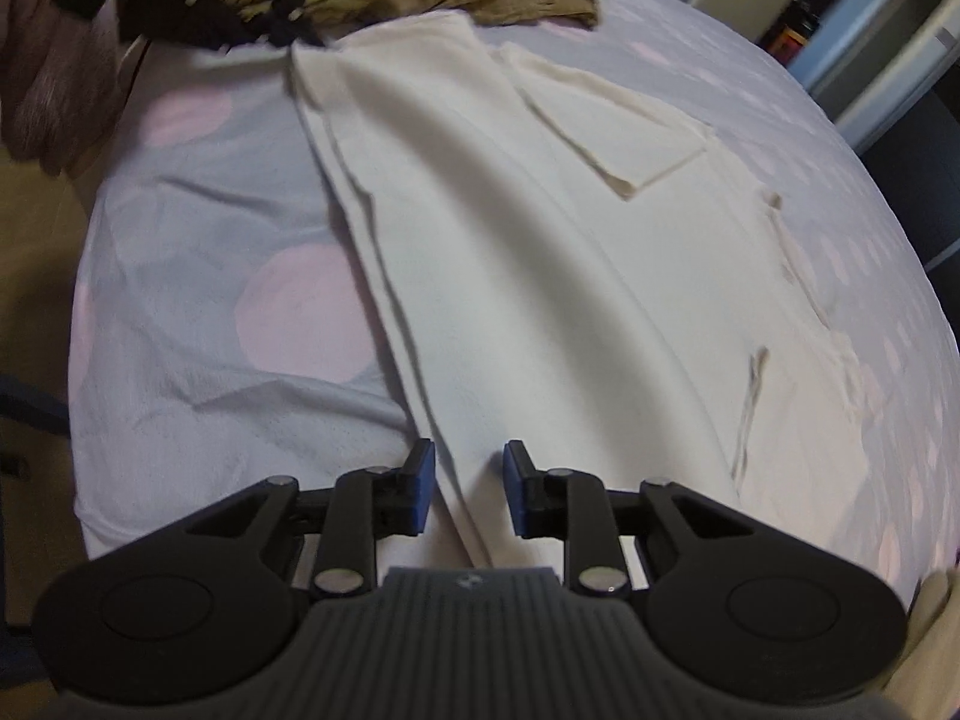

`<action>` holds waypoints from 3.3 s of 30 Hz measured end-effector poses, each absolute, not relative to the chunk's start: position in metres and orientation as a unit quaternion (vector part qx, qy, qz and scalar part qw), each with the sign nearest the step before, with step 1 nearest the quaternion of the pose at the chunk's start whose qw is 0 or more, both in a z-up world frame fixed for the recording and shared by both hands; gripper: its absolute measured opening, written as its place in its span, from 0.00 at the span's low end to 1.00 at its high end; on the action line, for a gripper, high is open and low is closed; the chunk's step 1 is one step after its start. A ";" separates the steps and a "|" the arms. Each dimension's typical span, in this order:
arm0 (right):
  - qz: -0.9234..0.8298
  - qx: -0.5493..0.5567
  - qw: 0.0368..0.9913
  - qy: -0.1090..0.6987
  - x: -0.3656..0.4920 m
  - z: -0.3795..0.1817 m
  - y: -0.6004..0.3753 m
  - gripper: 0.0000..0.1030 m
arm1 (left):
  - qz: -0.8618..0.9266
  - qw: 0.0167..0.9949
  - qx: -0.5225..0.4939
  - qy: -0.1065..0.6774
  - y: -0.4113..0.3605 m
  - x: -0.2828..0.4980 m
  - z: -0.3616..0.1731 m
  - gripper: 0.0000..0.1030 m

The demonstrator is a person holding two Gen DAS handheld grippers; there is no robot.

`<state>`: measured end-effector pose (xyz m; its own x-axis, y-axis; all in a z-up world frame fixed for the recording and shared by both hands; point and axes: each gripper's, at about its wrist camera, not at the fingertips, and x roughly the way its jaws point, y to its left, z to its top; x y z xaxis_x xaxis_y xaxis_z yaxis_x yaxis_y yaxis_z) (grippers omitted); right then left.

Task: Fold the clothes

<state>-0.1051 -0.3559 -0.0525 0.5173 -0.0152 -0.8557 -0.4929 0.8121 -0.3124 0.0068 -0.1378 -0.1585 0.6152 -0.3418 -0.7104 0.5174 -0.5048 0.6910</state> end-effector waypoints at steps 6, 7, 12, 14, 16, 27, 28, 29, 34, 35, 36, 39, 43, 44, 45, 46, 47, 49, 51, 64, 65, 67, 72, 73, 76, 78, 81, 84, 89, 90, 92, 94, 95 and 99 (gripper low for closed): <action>0.144 -0.254 0.829 0.477 -0.101 -0.046 -0.358 0.08 | -0.438 0.502 0.743 0.065 -0.138 0.009 -0.155 0.02; 0.146 -0.246 0.831 0.477 -0.103 -0.044 -0.360 0.07 | -0.439 0.503 0.741 0.066 -0.138 0.010 -0.155 0.02; 0.165 -0.225 0.831 0.480 -0.116 -0.037 -0.364 0.06 | -0.440 0.503 0.741 0.071 -0.137 0.011 -0.155 0.02; 0.169 -0.224 0.828 0.486 -0.120 -0.041 -0.364 0.06 | -0.440 0.501 0.742 0.072 -0.138 0.011 -0.155 0.02; 0.167 -0.227 0.825 0.489 -0.121 -0.047 -0.364 0.06 | -0.440 0.499 0.743 0.073 -0.138 0.011 -0.156 0.02; 0.143 -0.225 0.823 0.501 -0.149 -0.043 -0.390 0.35 | -0.447 0.513 0.730 0.064 -0.129 -0.005 -0.140 0.36; 0.140 -0.225 0.824 0.501 -0.153 -0.042 -0.393 0.36 | -0.451 0.511 0.730 0.057 -0.128 -0.009 -0.138 0.40; 0.135 -0.227 0.823 0.503 -0.156 -0.042 -0.396 0.36 | -0.454 0.509 0.730 0.050 -0.128 -0.013 -0.136 0.40; 0.106 -0.252 0.814 0.512 -0.174 -0.047 -0.410 0.41 | -0.464 0.496 0.733 0.035 -0.132 -0.023 -0.136 0.40; 0.100 -0.257 0.813 0.513 -0.178 -0.049 -0.412 0.42 | -0.465 0.491 0.736 0.036 -0.133 -0.023 -0.138 0.40; 0.094 -0.263 0.811 0.514 -0.182 -0.050 -0.415 0.45 | -0.465 0.485 0.739 0.038 -0.134 -0.022 -0.142 0.40; 0.075 -0.286 0.805 0.515 -0.195 -0.054 -0.424 0.48 | -0.452 0.469 0.758 0.035 -0.137 -0.019 -0.158 0.40; 0.058 -0.337 0.792 0.506 -0.212 -0.065 -0.431 0.48 | -0.430 0.479 0.765 0.016 -0.139 -0.019 -0.175 0.40; 0.057 -0.346 0.791 0.501 -0.214 -0.067 -0.432 0.48 | -0.426 0.481 0.766 0.011 -0.138 -0.019 -0.178 0.40; 0.057 -0.356 0.789 0.497 -0.217 -0.070 -0.432 0.48 | -0.424 0.482 0.766 0.010 -0.137 -0.020 -0.179 0.40; 0.057 -0.363 0.789 0.493 -0.218 -0.071 -0.432 0.47 | -0.422 0.484 0.766 0.008 -0.136 -0.021 -0.180 0.39; 0.056 -0.367 0.788 0.491 -0.217 -0.072 -0.432 0.46 | -0.420 0.486 0.766 0.007 -0.136 -0.022 -0.181 0.38; 0.054 -0.378 0.786 0.487 -0.214 -0.074 -0.431 0.46 | -0.419 0.491 0.764 0.010 -0.136 -0.022 -0.181 0.33; 0.051 -0.388 0.783 0.483 -0.211 -0.076 -0.430 0.44 | -0.419 0.497 0.760 0.016 -0.137 -0.020 -0.180 0.32; 0.020 -0.390 0.794 0.466 -0.204 -0.067 -0.430 0.14 | -0.406 0.542 0.735 0.026 -0.140 -0.021 -0.170 0.01; 0.015 -0.385 0.799 0.462 -0.204 -0.063 -0.430 0.14 | -0.405 0.551 0.728 0.031 -0.142 -0.020 -0.165 0.01; 0.003 -0.376 0.809 0.452 -0.202 -0.054 -0.431 0.13 | -0.405 0.569 0.715 0.042 -0.145 -0.018 -0.155 0.01; -0.046 -0.349 0.830 0.433 -0.195 -0.034 -0.438 0.07 | -0.394 0.615 0.681 0.058 -0.155 -0.010 -0.128 0.01; -0.056 -0.346 0.832 0.430 -0.193 -0.029 -0.439 0.07 | -0.390 0.627 0.672 0.059 -0.158 -0.008 -0.121 0.01; -0.081 -0.340 0.840 0.414 -0.188 -0.015 -0.441 0.06 | -0.378 0.664 0.641 0.064 -0.167 0.004 -0.096 0.01; -0.098 -0.338 0.846 0.401 -0.184 -0.003 -0.442 0.06 | -0.370 0.688 0.620 0.065 -0.174 0.013 -0.077 0.01; -0.126 -0.330 0.855 0.380 -0.180 0.017 -0.445 0.06 | -0.362 0.719 0.590 0.067 -0.187 0.029 -0.050 0.01; -0.150 -0.320 0.861 0.365 -0.171 0.034 -0.452 0.06 | -0.355 0.740 0.568 0.066 -0.204 0.047 -0.027 0.01; -0.173 -0.322 0.864 0.347 -0.141 0.054 -0.468 0.05 | -0.341 0.751 0.564 0.048 -0.232 0.071 -0.003 0.01; -0.178 -0.317 0.866 0.344 -0.135 0.058 -0.472 0.05 | -0.337 0.751 0.567 0.043 -0.238 0.077 0.001 0.01; -0.187 -0.310 0.868 0.340 -0.122 0.065 -0.480 0.05 | -0.333 0.752 0.568 0.041 -0.244 0.087 0.006 0.01; -0.192 -0.310 0.867 0.338 -0.109 0.068 -0.489 0.05 | -0.328 0.756 0.565 0.041 -0.254 0.099 0.008 0.01; -0.193 -0.311 0.867 0.338 -0.101 0.068 -0.493 0.05 | -0.326 0.757 0.564 0.042 -0.258 0.105 0.008 0.01; -0.195 -0.306 0.864 0.350 -0.071 0.064 -0.514 0.05 | -0.322 0.756 0.568 0.052 -0.277 0.127 -0.003 0.01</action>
